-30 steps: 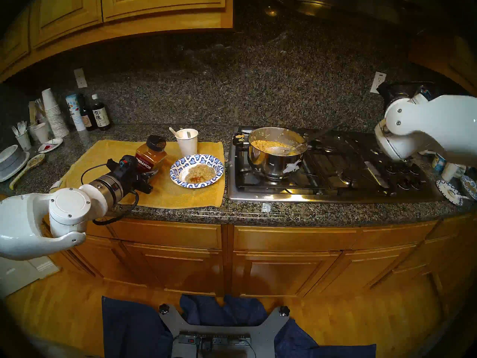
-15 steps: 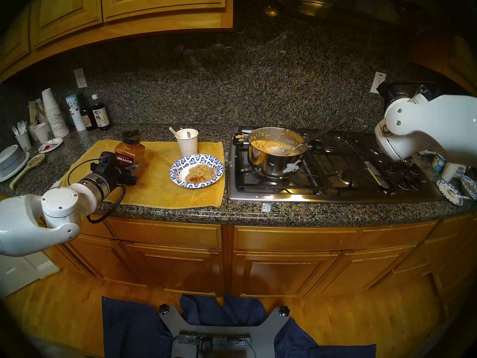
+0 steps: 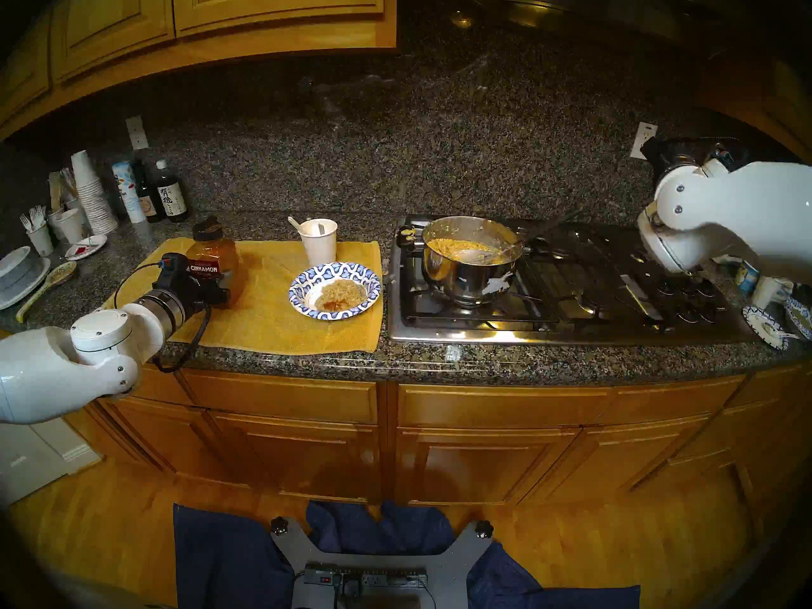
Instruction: Scoop oatmeal into bowl and add cinnamon
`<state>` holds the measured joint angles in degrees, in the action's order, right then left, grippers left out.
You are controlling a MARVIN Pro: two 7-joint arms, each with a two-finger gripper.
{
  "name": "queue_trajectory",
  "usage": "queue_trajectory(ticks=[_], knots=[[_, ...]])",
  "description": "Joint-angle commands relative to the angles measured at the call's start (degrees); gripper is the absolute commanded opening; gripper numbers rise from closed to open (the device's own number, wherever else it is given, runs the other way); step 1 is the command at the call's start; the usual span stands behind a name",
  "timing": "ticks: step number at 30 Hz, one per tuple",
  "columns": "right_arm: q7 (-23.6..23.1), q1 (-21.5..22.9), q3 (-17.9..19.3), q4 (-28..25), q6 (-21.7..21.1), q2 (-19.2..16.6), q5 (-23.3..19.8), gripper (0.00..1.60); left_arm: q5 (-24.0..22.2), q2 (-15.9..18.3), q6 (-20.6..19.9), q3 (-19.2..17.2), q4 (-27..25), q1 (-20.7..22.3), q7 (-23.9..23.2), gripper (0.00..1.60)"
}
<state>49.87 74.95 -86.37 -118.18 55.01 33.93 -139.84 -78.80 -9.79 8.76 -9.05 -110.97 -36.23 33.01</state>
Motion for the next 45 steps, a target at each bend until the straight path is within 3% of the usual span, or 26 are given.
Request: queue_trajectory(ticks=[1, 10, 15, 24, 36, 45], knots=[[5.55, 1.56, 1.57, 0.42, -0.01, -0.22, 1.90, 1.60, -4.68, -1.13, -1.40, -0.72, 2.13, 0.46, -0.46, 0.00], [6.09, 1.48, 1.81, 0.36, -0.01, -0.66, 2.75, 1.60, -5.69, -1.31, -1.38, -0.50, 2.27, -0.06, -1.33, 0.00], [6.17, 1.45, 1.89, 0.33, -0.01, -0.92, 3.14, 1.60, -3.70, -0.81, -0.61, -0.40, 0.92, -0.07, -1.06, 0.00], [4.79, 1.50, 1.62, 0.39, -0.01, -1.12, 2.75, 1.60, 9.67, -0.41, 0.30, 0.77, -2.10, 0.32, 3.99, 0.00], [2.84, 1.49, 1.19, 0.51, -0.01, -1.12, 1.84, 1.60, 28.92, -1.38, -1.46, 2.83, -5.60, 1.00, 9.93, 0.00], [3.35, 1.57, 1.26, 0.47, -0.01, -1.03, 1.79, 1.60, 36.26, -3.49, -1.60, 2.19, -8.03, 1.75, 15.85, 0.00]])
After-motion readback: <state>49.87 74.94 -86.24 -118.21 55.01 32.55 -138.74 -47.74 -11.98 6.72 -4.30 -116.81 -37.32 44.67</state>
